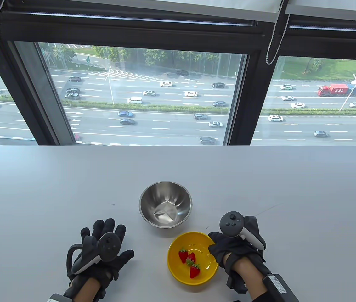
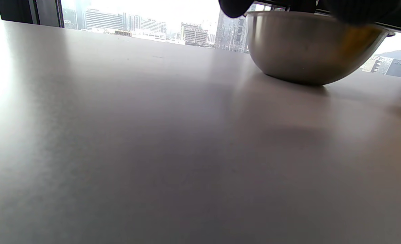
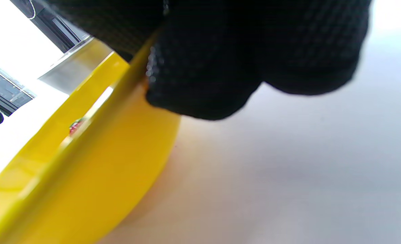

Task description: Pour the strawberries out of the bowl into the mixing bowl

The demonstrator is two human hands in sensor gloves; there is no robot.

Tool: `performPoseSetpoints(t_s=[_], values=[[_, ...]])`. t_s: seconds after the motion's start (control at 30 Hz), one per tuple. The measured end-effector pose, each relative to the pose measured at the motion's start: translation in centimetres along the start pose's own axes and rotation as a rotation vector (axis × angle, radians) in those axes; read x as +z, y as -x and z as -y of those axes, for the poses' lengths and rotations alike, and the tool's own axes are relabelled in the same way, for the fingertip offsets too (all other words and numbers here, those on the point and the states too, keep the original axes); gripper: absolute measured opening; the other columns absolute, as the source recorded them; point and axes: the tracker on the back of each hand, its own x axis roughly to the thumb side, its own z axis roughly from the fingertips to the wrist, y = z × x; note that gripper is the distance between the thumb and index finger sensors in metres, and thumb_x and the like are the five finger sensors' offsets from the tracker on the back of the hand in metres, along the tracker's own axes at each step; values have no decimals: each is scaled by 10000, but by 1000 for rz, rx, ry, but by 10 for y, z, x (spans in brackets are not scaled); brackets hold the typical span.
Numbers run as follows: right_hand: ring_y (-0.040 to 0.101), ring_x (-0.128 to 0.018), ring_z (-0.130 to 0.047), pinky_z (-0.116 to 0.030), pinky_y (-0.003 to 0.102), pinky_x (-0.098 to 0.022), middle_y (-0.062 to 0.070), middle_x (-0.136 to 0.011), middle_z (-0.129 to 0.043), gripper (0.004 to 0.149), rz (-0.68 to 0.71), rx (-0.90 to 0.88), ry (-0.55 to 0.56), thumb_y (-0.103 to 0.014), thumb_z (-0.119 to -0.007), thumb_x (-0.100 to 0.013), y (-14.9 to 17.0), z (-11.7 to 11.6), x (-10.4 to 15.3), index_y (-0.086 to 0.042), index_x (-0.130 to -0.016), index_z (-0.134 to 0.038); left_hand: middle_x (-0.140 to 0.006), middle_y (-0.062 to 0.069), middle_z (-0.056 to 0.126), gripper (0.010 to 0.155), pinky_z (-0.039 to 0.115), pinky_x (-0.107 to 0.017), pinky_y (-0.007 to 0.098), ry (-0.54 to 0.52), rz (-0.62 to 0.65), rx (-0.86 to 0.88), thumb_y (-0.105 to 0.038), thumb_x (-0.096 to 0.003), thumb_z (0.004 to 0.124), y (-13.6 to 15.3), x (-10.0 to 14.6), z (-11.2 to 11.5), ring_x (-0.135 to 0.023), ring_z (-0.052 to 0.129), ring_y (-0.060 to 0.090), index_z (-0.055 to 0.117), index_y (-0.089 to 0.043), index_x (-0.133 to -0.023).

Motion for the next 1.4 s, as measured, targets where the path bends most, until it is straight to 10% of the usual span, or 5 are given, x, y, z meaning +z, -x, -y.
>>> performPoseSetpoints(t_s=[1.4], values=[[46,-238,-1072,-959,290,-179,44,-656,-907,560,-53,-175,299,-397,-839,-436,-17,70,24,-167,-916,-664,-1209,81,161,876,101,-681,730,-21,17,-15,-708,-389,641,-2,0,-2,-1111,144,450,359,-297,-1110]])
